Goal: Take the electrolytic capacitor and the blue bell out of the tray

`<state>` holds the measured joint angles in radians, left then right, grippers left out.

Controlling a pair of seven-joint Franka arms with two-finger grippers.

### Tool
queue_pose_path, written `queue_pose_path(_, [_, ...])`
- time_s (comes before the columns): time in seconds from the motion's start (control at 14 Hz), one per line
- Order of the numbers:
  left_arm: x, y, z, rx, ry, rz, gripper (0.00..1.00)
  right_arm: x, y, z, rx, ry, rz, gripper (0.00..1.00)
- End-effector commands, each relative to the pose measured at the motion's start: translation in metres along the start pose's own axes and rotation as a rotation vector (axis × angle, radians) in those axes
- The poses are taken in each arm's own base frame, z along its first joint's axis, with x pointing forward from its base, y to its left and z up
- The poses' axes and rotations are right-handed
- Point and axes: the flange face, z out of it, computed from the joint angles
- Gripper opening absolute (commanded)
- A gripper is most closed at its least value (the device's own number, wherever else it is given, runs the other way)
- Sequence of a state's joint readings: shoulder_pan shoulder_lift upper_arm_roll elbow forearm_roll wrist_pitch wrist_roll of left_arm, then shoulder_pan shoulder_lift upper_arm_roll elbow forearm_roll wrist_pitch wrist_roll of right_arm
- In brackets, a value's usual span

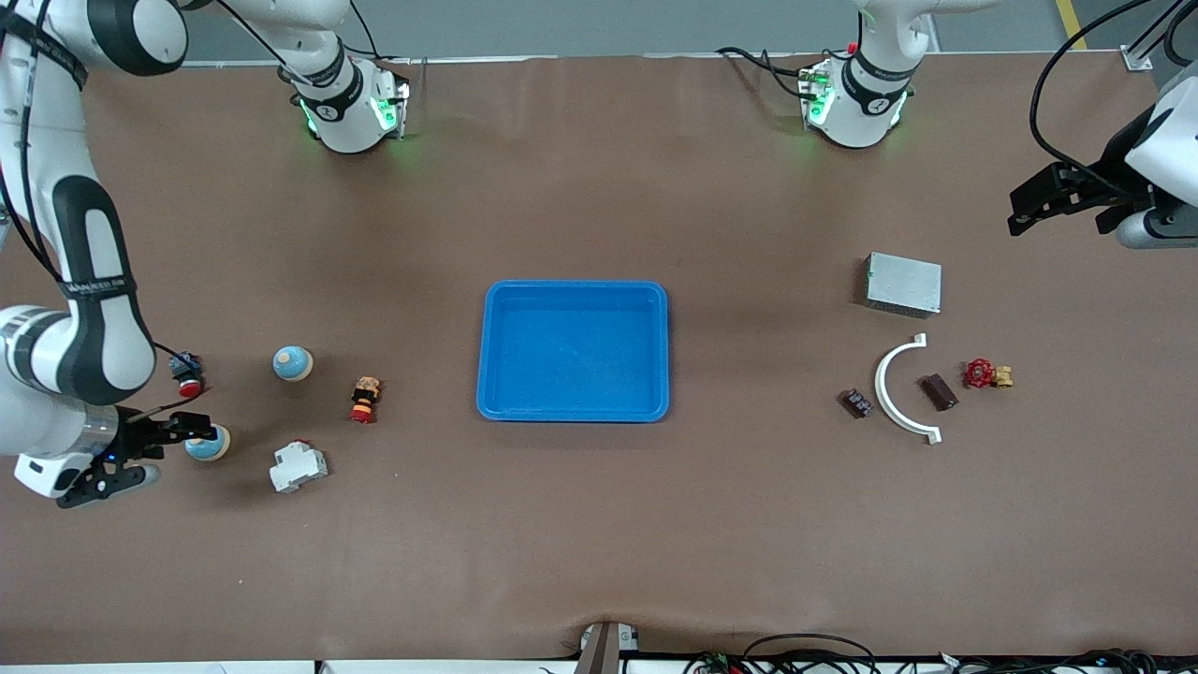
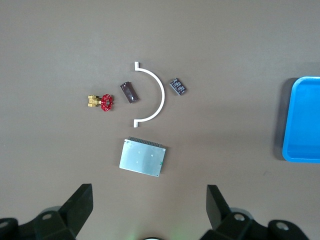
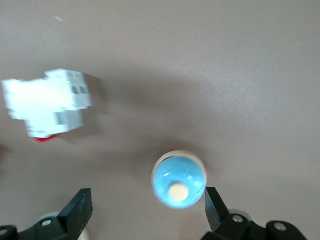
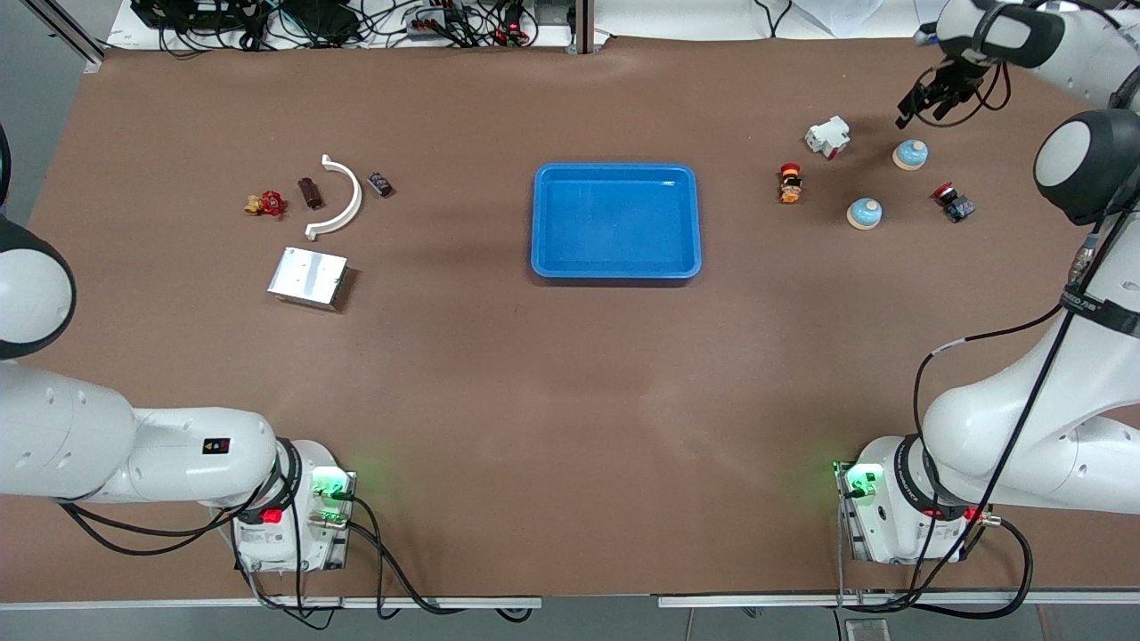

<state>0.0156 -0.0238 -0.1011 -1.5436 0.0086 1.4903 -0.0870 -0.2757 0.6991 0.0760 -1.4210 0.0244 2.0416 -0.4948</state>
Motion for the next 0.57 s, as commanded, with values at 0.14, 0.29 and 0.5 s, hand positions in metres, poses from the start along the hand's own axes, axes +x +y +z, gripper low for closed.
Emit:
queue_pose_path(0.14, [-0.005,-0.001,-0.004,0.023,-0.001,-0.007,1.00,-0.010,-0.035,-0.076,0.017,0.000,0.100,1.00])
queue_pose_path(0.29, [-0.004,0.000,-0.004,0.022,-0.001,-0.008,1.00,-0.017,-0.040,-0.098,0.030,-0.003,0.157,1.00])
queue_pose_path(0.5, [-0.004,0.000,-0.005,0.022,0.001,-0.008,1.00,-0.027,-0.059,-0.144,0.079,0.011,0.317,1.00])
